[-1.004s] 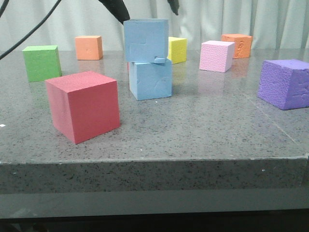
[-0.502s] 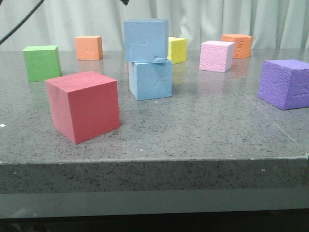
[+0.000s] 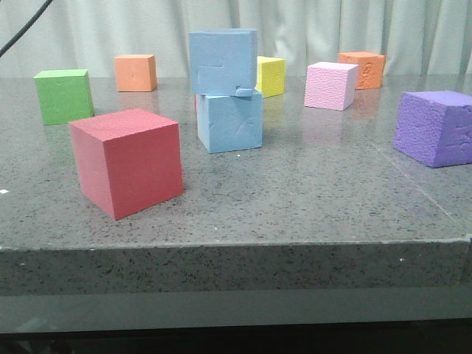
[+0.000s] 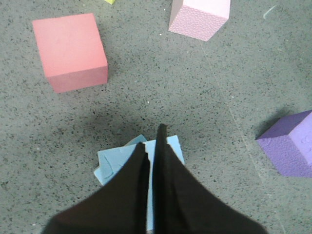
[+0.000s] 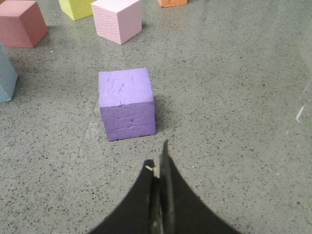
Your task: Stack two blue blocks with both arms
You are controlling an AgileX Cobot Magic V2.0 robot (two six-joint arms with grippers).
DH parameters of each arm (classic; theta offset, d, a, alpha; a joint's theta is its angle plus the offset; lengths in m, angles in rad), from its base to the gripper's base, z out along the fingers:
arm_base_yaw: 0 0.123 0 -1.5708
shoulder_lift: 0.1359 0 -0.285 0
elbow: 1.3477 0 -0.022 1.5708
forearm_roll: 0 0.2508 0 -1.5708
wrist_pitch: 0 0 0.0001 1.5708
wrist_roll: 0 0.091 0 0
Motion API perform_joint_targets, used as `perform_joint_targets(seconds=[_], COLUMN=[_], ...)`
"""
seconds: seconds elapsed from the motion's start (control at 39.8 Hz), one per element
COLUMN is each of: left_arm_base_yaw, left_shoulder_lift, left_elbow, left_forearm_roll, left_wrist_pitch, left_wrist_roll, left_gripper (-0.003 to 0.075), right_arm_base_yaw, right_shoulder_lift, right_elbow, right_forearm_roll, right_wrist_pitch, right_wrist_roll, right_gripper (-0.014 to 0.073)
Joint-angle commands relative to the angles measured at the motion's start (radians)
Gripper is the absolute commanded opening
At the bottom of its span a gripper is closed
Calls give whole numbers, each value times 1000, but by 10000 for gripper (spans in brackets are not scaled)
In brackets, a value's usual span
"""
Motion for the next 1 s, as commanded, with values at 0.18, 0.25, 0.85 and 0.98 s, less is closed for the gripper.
perform_joint_targets(seconds=[0.18, 0.25, 0.85, 0.98], left_arm_base_yaw=[-4, -4, -4, -4], left_shoulder_lift=[-125, -160, -759, -901], left_elbow=[-30, -13, 821, 1007], left_forearm_roll=[144, 204, 289, 291], left_wrist_pitch=[7, 9, -487, -585], left_wrist_roll=[29, 29, 25, 25], left_gripper=[-20, -20, -20, -20], right_arm_base_yaw=[-2, -2, -2, -2], right_shoulder_lift=[2, 2, 2, 2], right_elbow=[-24, -24, -24, -24], right_forearm_roll=[-5, -5, -5, -5], right_wrist_pitch=[-70, -70, -70, -70], right_wrist_roll=[-7, -7, -7, -7], right_gripper=[-68, -68, -68, -68])
